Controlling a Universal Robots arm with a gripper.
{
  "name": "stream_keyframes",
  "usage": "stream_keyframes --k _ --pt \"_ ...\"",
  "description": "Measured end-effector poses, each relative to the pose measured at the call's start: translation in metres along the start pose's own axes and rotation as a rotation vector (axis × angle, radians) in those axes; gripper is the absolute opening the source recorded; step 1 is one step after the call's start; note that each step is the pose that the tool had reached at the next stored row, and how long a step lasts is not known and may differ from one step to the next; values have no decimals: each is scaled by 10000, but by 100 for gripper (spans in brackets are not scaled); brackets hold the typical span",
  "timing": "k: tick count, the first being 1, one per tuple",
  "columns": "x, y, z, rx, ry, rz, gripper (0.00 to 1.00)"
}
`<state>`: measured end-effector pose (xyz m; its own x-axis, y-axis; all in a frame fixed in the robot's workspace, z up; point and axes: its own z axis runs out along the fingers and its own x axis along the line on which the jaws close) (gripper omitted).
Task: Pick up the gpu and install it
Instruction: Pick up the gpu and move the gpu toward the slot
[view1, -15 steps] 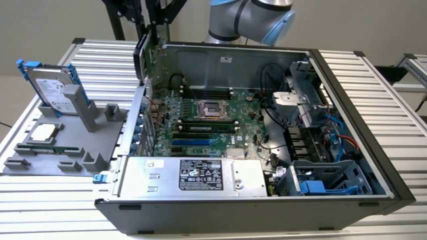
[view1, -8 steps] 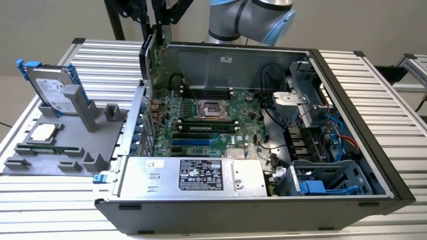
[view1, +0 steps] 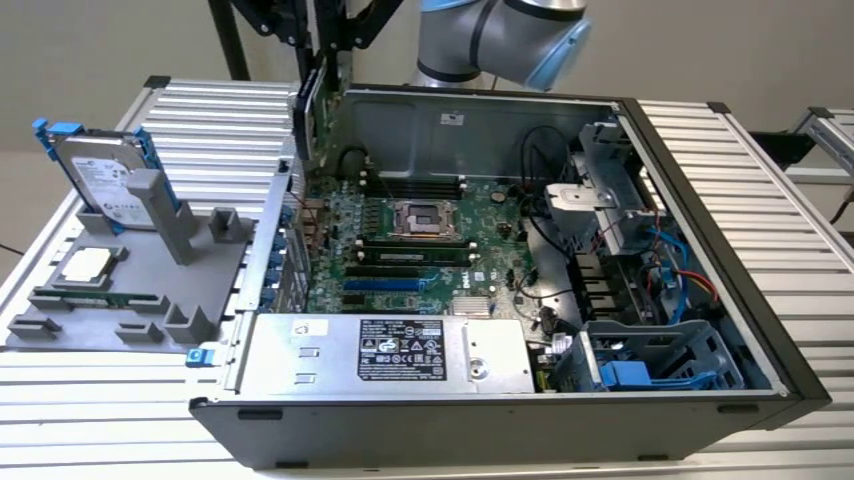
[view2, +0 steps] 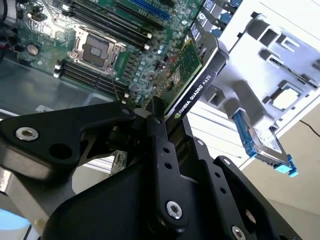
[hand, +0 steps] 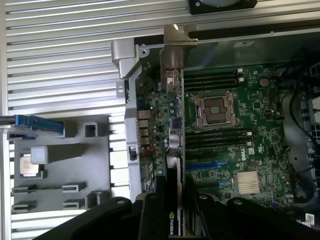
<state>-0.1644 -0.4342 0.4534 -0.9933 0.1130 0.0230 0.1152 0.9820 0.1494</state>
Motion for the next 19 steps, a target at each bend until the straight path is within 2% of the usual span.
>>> stream_keyframes --k 19 --pt "-214 25 -2 1 0 0 0"
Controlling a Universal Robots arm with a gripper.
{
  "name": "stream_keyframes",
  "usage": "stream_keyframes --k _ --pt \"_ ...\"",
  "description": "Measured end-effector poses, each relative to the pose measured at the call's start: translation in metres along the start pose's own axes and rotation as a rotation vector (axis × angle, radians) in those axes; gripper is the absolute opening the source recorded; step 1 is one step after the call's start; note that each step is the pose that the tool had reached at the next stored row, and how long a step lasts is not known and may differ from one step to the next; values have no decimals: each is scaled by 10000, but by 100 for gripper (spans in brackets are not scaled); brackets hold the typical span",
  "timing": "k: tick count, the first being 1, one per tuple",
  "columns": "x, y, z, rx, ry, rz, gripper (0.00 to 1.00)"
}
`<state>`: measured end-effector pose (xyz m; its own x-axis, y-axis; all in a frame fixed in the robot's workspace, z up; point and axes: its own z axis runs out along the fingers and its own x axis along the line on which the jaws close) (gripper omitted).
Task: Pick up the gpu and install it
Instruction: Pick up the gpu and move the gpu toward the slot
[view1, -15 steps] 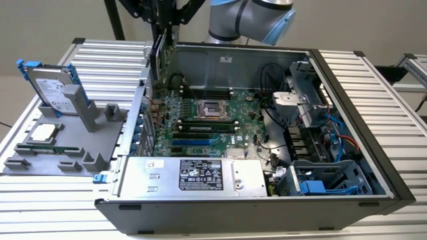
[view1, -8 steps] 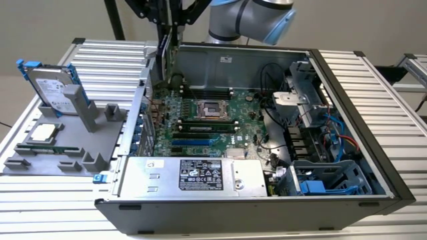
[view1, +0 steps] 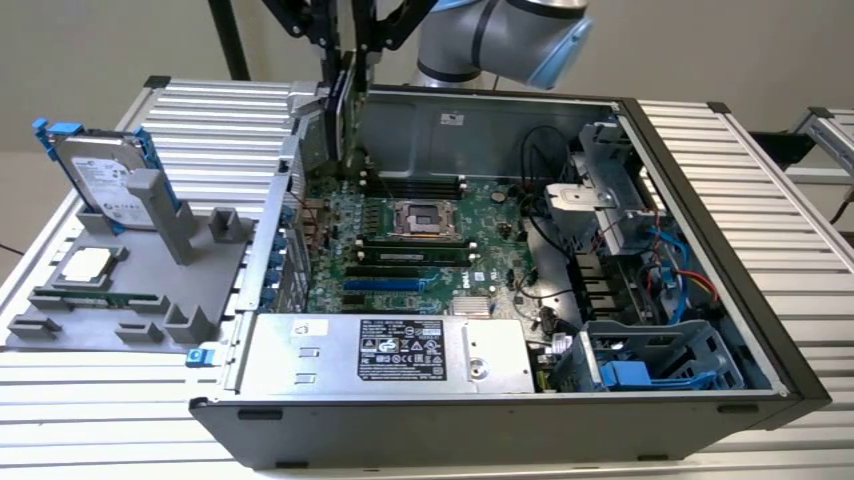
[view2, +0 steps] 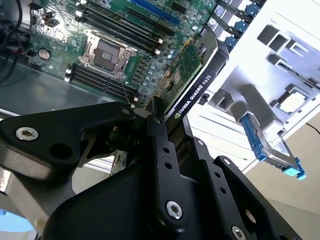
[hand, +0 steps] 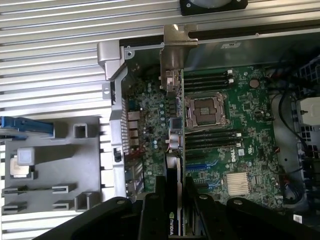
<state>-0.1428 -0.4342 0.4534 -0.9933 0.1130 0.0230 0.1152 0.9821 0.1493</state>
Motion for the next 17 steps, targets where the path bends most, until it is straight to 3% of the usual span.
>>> stream_keyframes --k 17 --pt "-185 21 -1 0 0 0 0"
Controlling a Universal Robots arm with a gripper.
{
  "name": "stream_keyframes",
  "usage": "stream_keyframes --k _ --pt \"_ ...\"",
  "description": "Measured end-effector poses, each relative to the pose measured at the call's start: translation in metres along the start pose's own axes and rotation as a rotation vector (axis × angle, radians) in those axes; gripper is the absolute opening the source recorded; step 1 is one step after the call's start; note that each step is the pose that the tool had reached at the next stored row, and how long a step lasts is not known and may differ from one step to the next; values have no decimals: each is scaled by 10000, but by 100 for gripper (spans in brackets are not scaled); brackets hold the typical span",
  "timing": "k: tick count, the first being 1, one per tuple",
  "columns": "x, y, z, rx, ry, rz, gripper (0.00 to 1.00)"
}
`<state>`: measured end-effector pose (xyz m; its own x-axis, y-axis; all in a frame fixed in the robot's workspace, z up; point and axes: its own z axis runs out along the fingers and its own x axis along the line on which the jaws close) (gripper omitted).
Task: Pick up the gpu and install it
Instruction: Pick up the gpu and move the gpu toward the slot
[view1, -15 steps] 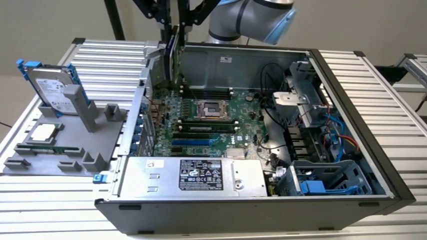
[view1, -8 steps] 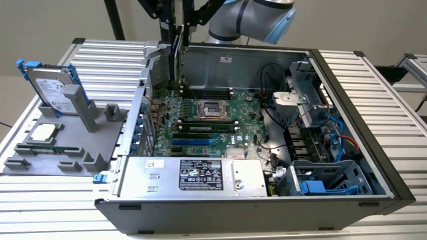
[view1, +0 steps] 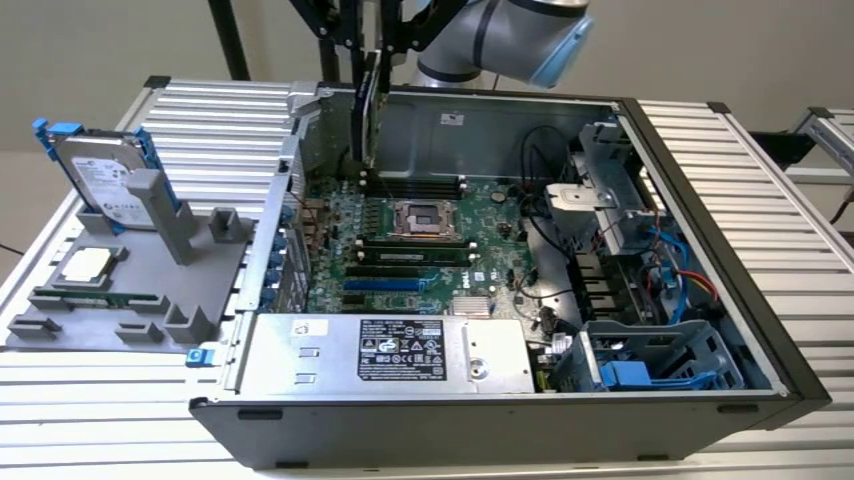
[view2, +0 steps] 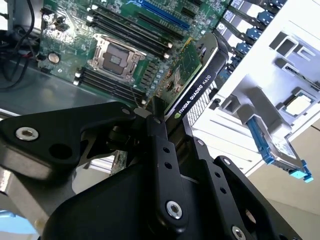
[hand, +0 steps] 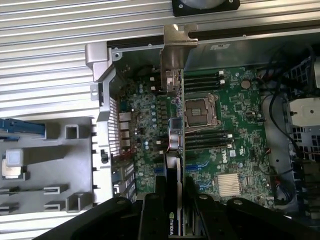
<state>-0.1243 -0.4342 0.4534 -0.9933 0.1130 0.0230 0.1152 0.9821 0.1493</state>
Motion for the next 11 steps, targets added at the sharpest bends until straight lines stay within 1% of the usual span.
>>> stream_keyframes --k 11 --pt "-112 13 -1 0 0 0 0"
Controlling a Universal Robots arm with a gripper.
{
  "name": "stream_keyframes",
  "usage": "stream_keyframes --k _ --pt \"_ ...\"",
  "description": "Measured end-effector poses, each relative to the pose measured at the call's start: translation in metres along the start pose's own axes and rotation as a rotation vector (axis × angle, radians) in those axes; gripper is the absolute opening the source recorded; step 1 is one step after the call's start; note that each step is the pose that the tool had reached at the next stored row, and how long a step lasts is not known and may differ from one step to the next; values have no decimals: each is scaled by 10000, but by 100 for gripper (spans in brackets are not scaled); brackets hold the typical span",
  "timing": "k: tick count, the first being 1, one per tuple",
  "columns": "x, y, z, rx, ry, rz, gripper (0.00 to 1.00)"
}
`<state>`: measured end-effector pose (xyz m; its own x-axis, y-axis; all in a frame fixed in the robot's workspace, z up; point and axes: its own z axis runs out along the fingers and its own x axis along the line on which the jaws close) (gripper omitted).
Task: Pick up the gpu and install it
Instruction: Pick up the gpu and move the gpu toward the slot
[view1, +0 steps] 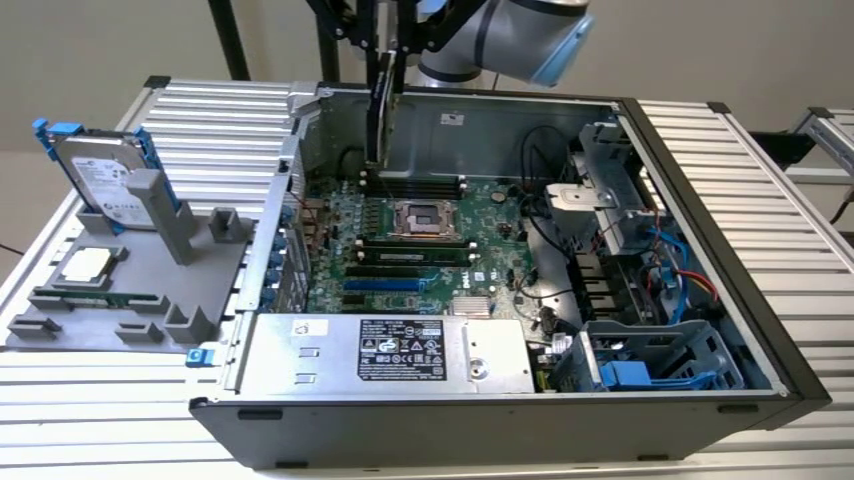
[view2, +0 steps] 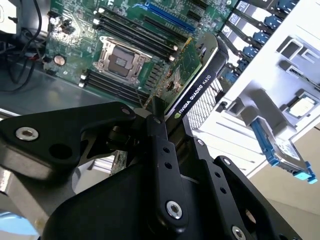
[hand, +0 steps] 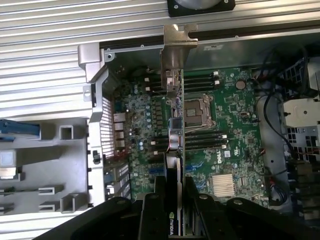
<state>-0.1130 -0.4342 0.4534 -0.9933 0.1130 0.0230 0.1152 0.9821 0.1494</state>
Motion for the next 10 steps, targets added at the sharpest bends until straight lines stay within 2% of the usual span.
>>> stream_keyframes --k 10 --pt "-89 10 0 0 0 0 0"
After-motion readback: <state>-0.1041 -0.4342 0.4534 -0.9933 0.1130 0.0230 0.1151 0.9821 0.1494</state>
